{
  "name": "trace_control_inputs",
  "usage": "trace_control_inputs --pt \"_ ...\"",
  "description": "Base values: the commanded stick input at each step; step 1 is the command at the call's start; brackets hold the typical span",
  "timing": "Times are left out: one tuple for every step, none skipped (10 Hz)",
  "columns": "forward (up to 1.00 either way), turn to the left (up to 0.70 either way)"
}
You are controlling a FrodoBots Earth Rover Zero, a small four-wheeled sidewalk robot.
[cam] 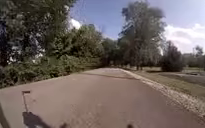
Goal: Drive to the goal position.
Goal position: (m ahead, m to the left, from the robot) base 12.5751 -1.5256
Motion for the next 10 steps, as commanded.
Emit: trace_control_inputs --pt "0.70 0.00" --pt "0.70 0.00" --pt "0.70 0.00" --pt "0.70 0.00" --pt "0.70 0.00" --pt "0.70 0.00" --pt "0.70 0.00" --pt "0.70 0.00" --pt "0.70 0.00" --pt "0.70 -0.16"
